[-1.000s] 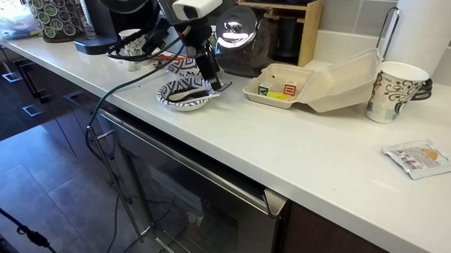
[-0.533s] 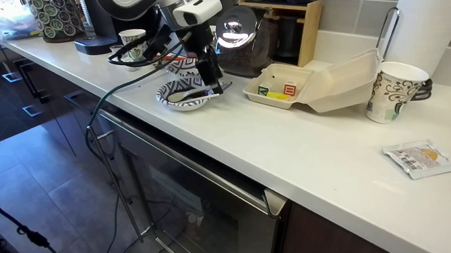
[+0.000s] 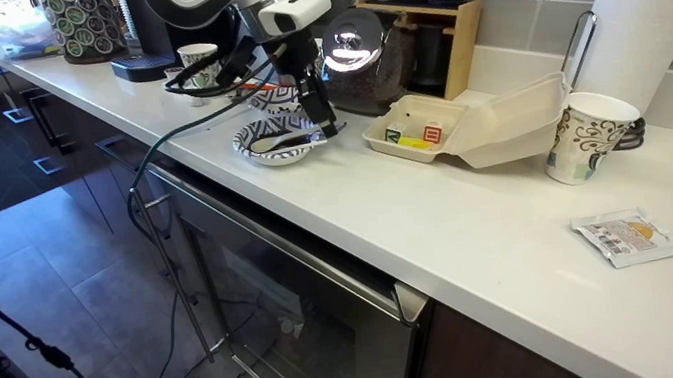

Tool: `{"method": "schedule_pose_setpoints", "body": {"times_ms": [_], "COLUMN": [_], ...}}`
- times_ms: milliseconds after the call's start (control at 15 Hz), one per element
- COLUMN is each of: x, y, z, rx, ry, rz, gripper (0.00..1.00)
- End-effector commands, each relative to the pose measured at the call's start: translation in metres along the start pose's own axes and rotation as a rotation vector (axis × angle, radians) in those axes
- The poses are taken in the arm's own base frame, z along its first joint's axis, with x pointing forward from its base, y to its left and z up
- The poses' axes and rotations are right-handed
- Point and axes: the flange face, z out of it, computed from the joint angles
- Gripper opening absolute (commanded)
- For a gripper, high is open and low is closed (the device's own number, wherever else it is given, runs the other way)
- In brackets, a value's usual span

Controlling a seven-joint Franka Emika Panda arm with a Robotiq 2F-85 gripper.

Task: Use the spoon to scoop up contents from the bowl to right into the bowl to the left

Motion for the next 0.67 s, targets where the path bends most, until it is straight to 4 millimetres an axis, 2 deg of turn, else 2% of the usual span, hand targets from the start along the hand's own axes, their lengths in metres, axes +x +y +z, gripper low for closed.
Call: {"method": "schedule_pose_setpoints", "body": {"times_ms": [0, 67, 133, 267, 600], "x": [-0.004, -0.004, -0.003, 0.000, 0.009], "y": [0.000, 0.000, 0.001, 0.003, 0.011], "z": [0.004, 0.003, 0.003, 0.001, -0.010], "rx": [-0.016, -0.020, -0.022, -0.026, -0.024], "ry": [0.020, 0.020, 0.022, 0.034, 0.081], "rz": [-0.039, -0.043, -0.046, -0.045, -0.027], "gripper": [0.27, 0.19, 0.17, 0.00, 0.03]}}
